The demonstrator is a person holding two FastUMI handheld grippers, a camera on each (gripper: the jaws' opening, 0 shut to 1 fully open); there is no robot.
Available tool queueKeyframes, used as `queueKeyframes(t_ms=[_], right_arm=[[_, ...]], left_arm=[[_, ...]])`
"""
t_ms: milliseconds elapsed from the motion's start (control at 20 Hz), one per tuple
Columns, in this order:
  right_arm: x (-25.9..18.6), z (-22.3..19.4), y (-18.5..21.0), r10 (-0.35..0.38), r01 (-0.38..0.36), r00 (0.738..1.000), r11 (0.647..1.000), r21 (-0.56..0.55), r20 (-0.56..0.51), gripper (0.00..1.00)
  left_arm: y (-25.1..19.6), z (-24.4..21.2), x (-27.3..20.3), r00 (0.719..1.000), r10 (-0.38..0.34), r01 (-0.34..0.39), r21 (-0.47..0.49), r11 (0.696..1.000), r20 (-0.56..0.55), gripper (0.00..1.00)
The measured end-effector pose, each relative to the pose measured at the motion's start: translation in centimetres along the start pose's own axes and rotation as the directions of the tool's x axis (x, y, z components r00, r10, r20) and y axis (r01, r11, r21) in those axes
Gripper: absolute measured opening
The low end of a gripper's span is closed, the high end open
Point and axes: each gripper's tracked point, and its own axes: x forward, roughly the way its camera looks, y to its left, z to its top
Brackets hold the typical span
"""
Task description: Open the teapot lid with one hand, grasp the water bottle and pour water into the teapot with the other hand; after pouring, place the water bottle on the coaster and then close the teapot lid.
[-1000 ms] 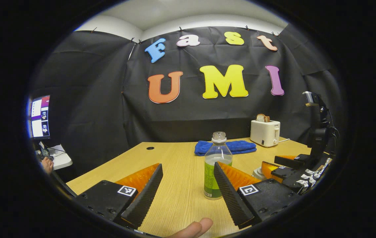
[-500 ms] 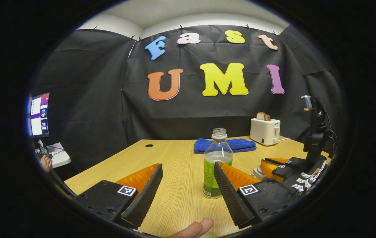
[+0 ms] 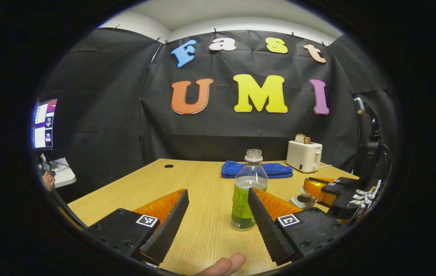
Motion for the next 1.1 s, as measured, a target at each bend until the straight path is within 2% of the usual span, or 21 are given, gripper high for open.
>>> queueKeyframes(t_ms=[250,400,550,700,950,1100], right_arm=[[-2.3,3.3,-1.6,0.018,-0.018,0.998,1.0,0.0,0.058,0.0],[-3.5,3.2,-2.1,0.032,-0.032,0.997,0.999,-0.001,0.068,0.0],[-4.0,2.3,-2.3,0.053,-0.053,0.997,0.999,-0.002,0.062,0.0],[-4.1,1.4,-3.0,0.066,-0.067,0.997,0.998,0.015,0.049,0.0],[-4.0,0.6,-4.6,0.078,-0.079,0.997,0.995,0.061,0.019,0.0],[-4.0,0.2,-5.3,0.073,-0.073,0.997,0.996,0.053,0.003,0.0]], left_arm=[[-0.8,-0.8,0.1,1.0,-0.023,0.023,-0.006,1.0,0.006,0.97],[-2.5,-1.8,-0.6,0.997,-0.078,0.078,-0.061,0.995,0.013,0.98],[-3.9,-2.2,-0.2,0.993,-0.112,0.113,-0.058,0.992,0.023,0.97],[-4.1,-3.2,1.2,0.997,-0.077,0.076,-0.014,0.997,-0.01,0.98],[-5.6,-4.0,4.5,0.995,-0.078,0.077,-0.028,0.997,-0.057,0.97],[-5.5,-4.6,5.9,0.996,-0.061,0.06,-0.009,0.998,-0.071,0.98]])
